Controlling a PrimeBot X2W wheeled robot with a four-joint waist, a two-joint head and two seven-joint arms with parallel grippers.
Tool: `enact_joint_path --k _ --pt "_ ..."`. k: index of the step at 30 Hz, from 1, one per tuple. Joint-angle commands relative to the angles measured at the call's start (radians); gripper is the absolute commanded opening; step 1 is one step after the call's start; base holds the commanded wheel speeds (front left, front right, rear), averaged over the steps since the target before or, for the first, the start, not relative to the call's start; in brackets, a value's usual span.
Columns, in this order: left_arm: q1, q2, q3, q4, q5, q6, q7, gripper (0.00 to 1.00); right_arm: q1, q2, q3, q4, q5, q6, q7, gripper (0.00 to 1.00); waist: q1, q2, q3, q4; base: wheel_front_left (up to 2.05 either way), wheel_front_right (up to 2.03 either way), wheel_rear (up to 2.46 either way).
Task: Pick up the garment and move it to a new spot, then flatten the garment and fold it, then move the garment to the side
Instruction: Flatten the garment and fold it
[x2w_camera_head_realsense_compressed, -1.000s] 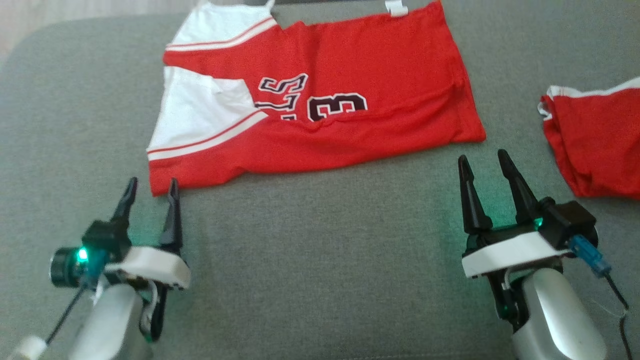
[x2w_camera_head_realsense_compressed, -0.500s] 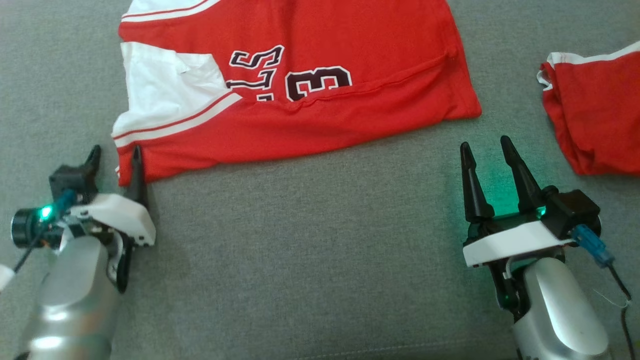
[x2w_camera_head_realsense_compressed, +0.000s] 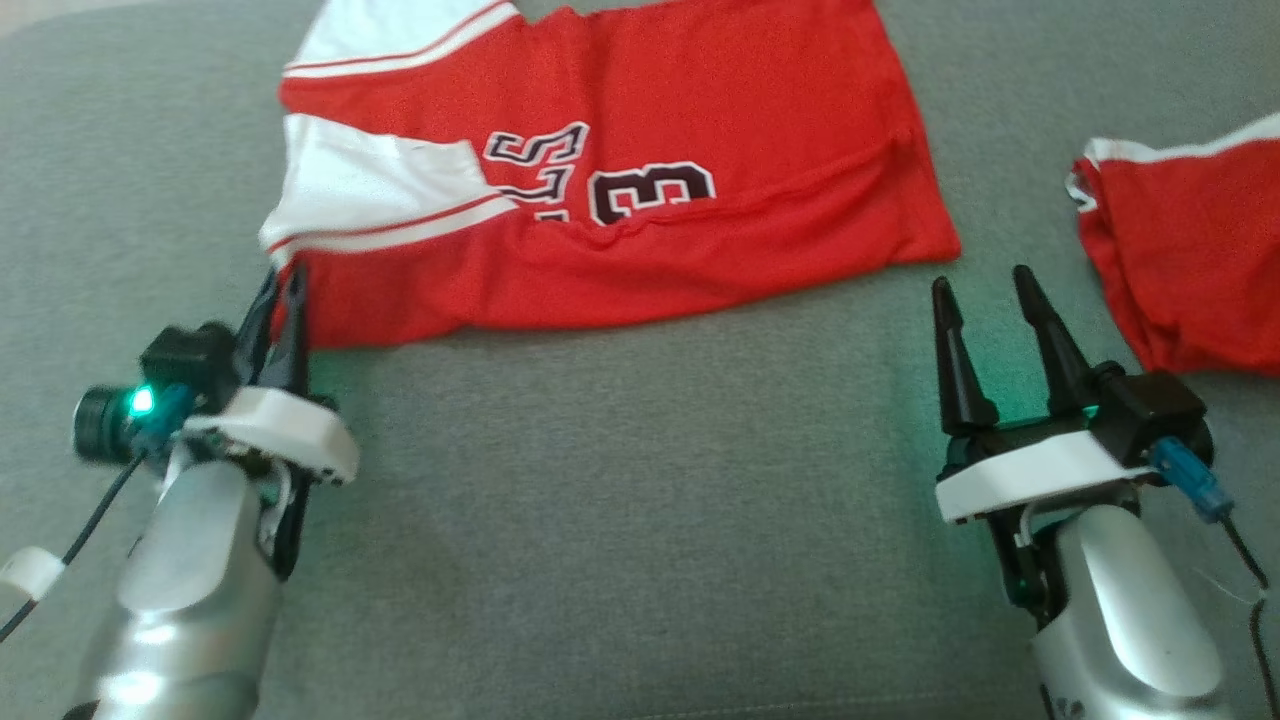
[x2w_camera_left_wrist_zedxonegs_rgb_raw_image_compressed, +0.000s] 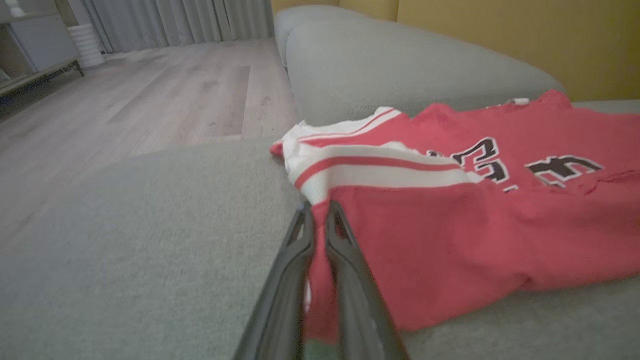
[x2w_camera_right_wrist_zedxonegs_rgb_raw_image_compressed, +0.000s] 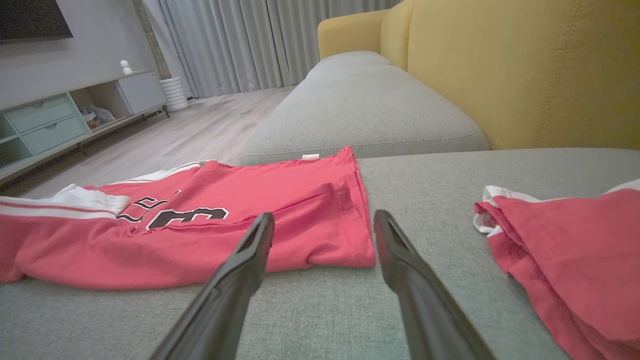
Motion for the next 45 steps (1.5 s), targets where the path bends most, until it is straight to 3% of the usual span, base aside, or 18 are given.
enact_joint_path --k 1,5,9,17,26,28,37,45 --pt "-0.016 0.03 0.022 -0.042 0.01 0.0 -0.011 0.0 -0.025 0.004 0.015 -0.028 -0.01 -0.001 -0.001 1.0 0.0 0.0 -0.015 0.018 0.0 0.0 0.0" --pt "0.013 0.026 0.009 -0.185 0.037 -0.013 -0.012 0.0 -0.052 0.004 -0.012 -0.037 -0.041 -0.001 0.026 1.0 0.0 0.0 -0.023 0.048 0.0 0.0 0.0" --pt "0.036 0.018 -0.007 -0.258 0.053 -0.018 -0.012 0.0 -0.104 0.004 -0.05 -0.003 -0.087 -0.001 0.121 1.0 0.0 0.0 -0.019 0.073 0.0 0.0 0.0" --pt "0.037 -0.007 -0.041 -0.301 0.065 -0.026 -0.012 0.0 -0.232 0.004 -0.185 0.165 -0.184 -0.001 0.284 1.0 0.0 0.0 -0.001 0.123 0.0 0.0 0.0" --pt "0.036 -0.025 -0.059 -0.323 0.068 -0.036 -0.013 0.0 -0.302 0.004 -0.282 0.337 -0.361 -0.001 0.376 0.98 0.0 0.0 0.019 0.158 0.0 0.0 0.0" --pt "0.036 -0.028 -0.061 -0.325 0.068 -0.038 -0.013 0.0 -0.306 0.004 -0.289 0.37 -0.377 -0.001 0.388 0.0 0.0 0.0 0.021 0.162 0.0 0.0 0.0" --pt "0.071 -0.009 -0.052 -0.271 0.068 -0.03 -0.013 0.0 -0.29 0.004 -0.301 0.421 -0.387 -0.001 0.301 0.0 0.0 0.0 -0.037 0.151 0.0 0.0 0.0" --pt "0.171 0.024 -0.056 -0.18 0.055 -0.025 0.001 0.0 -0.174 0.004 -0.322 0.389 -0.336 -0.001 0.265 0.0 0.0 0.0 -0.169 0.107 0.0 0.0 0.0"
